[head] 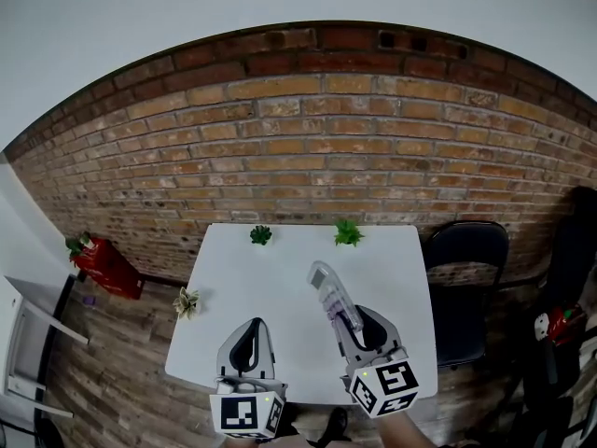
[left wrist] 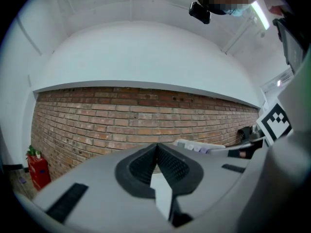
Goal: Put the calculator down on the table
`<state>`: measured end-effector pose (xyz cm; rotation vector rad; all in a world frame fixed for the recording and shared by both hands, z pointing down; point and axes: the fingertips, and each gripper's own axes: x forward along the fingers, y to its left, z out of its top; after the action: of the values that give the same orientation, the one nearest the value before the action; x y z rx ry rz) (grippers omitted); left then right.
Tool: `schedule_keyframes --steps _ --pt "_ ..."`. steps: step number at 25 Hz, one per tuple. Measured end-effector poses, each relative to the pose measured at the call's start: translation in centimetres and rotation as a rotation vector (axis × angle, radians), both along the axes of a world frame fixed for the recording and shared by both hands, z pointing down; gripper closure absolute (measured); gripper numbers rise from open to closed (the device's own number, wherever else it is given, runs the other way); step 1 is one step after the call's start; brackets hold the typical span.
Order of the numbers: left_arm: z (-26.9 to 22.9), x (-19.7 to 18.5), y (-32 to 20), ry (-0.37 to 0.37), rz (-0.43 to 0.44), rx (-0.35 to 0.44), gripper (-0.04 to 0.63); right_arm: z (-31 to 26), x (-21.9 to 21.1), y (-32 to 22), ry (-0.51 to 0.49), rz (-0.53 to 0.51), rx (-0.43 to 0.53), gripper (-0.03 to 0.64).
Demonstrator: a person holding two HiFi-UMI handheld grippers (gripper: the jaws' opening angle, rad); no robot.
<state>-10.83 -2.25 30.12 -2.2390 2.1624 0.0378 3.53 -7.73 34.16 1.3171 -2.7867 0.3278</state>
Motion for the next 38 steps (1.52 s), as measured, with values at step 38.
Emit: schedule_keyframes --steps 38 --pt "10.0 -9.1 -10.4 0.057 0.130 -0.230 0.584 16.9 -6.2 -6.8 0.197 0.175 -0.305 0.488"
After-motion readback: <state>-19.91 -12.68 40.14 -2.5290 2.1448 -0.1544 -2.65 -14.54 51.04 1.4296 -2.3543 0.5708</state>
